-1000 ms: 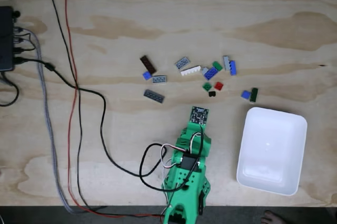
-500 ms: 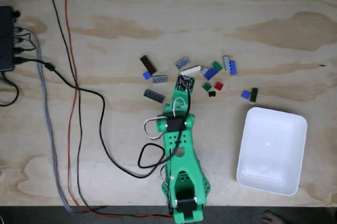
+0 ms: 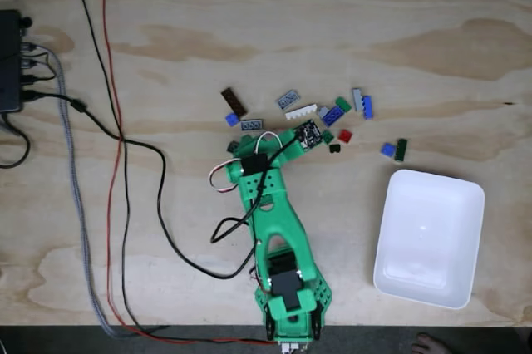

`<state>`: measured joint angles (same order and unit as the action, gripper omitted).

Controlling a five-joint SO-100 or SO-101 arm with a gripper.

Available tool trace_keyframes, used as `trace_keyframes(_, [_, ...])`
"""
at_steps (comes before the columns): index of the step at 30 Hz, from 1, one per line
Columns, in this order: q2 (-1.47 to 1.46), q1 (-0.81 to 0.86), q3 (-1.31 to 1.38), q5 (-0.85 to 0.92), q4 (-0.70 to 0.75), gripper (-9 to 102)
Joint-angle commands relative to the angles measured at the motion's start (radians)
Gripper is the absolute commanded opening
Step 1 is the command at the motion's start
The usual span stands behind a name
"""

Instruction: Put all lego bricks in the bin.

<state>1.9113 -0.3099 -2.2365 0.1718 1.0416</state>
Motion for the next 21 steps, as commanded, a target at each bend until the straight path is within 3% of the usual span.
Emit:
trace_keyframes(1, [-0.101, -0.009, 0.087, -0.072, -0.072, 27])
trace_keyframes(13, [-0.344, -0.103, 0.227, -0.124, -0.086, 21])
trace_keyframes(17, [-0.397, -0.094, 0.270, -0.107, -0.089, 1])
trace_keyframes(21, [-0.307, -0.091, 0.227, -0.051, -0.060, 0])
